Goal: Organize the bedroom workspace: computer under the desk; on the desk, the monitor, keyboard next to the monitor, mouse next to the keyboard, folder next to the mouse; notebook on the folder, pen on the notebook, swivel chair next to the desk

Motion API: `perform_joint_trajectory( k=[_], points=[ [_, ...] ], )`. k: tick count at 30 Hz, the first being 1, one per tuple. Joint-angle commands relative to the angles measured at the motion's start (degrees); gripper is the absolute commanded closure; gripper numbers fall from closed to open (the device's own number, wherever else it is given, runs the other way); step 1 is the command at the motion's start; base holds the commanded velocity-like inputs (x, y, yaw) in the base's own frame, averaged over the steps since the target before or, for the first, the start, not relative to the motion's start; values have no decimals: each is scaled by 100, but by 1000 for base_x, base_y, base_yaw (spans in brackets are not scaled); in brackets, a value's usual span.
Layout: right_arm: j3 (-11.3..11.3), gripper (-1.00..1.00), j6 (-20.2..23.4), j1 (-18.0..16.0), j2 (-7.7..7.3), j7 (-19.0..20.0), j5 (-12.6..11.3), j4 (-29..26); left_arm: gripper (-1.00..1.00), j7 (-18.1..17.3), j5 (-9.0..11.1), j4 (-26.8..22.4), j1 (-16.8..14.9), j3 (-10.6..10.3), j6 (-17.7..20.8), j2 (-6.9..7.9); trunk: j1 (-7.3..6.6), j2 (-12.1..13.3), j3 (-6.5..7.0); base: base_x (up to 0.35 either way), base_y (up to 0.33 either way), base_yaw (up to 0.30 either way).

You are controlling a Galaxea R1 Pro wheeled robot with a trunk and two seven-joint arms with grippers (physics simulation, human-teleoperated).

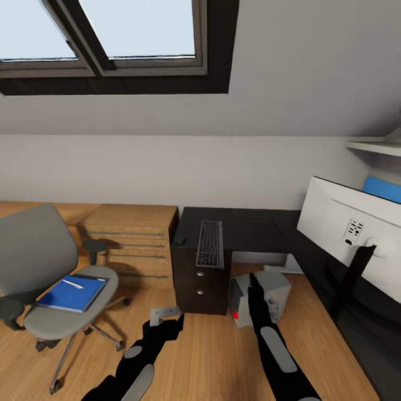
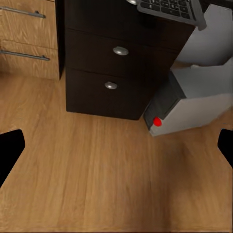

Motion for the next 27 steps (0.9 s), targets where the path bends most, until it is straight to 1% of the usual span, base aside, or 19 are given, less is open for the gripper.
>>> perform_joint_trajectory(
  k=[1, 2, 3, 6, 7, 9, 11, 12, 16, 19, 20, 23, 26, 27],
  points=[
    [2, -100, -19, -7, 4, 32, 42, 104, -100, 50, 43, 67, -7, -23, 14, -1, -26, 36, 11, -312, -74, 0],
    [6, -100, -38, -8, 4, 24, 106, 149, -100, 50, 45, 109, -7, -25, 16, -6, -48, 76, 29, -275, -70, 0],
    [10, -100, -102, -12, 4, -9, 261, 229, -100, 50, 51, 196, -7, -21, 22, -18, -70, 116, 47, -182, -49, 0],
    [18, -100, -248, -16, 4, -168, 572, 326, -100, 50, 64, 334, -7, -11, 50, -36, -136, 237, 101, -118, -32, 0],
    [26, -100, -337, -18, 4, -347, 842, 379, -100, 50, 66, 396, -7, -2, 73, -50, -158, 277, 119, -60, -16, 0],
    [36, -100, -397, -19, 2, -547, 1164, 424, -100, 50, 68, 443, -7, 11, 88, -60, -202, 357, 155, -43, -11, 0],
    [43, -100, -435, -19, 0, -739, 1538, 481, -100, 50, 69, 484, -7, 22, 97, -67, -245, 437, 191, -27, -7, 0],
    [44, -100, -463, -20, -2, -891, 1944, 566, -100, 53, 71, 557, -7, 31, 100, -71, -267, 477, 209, -16, -4, 0],
    [39, -100, -515, -20, -4, -1071, 2782, 832, -100, 55, 76, 881, -7, 44, 100, -75, -355, 638, 281, -9, -2, 0],
    [41, -100, -642, -20, -4, -1134, 3404, 1118, -100, 47, 78, 1210, -7, 46, 94, -77, -421, 758, 335, -4, -1, 0],
    [44, -100, -792, -20, -5, -1158, 3813, 1353, -100, 42, 80, 1431, -7, 45, 90, -79, -443, 798, 353, -2, -1, 0],
    [48, -100, -1111, -20, -2, -1178, 4405, 1765, -100, 34, 84, 1737, -7, 40, 82, -83, -509, 918, 406, -1, 0, 0],
    [49, -100, -1537, -20, -5, -1195, 4980, 2236, -100, 31, 86, 1980, -7, 32, 67, -88, -575, 1039, 460, 0, 0, 0],
    [48, -100, -1850, -20, -17, -1215, 5343, 2596, -100, 28, 87, 2123, -7, 28, 50, -93, -597, 1079, 478, 0, 0, 0]
  ],
)
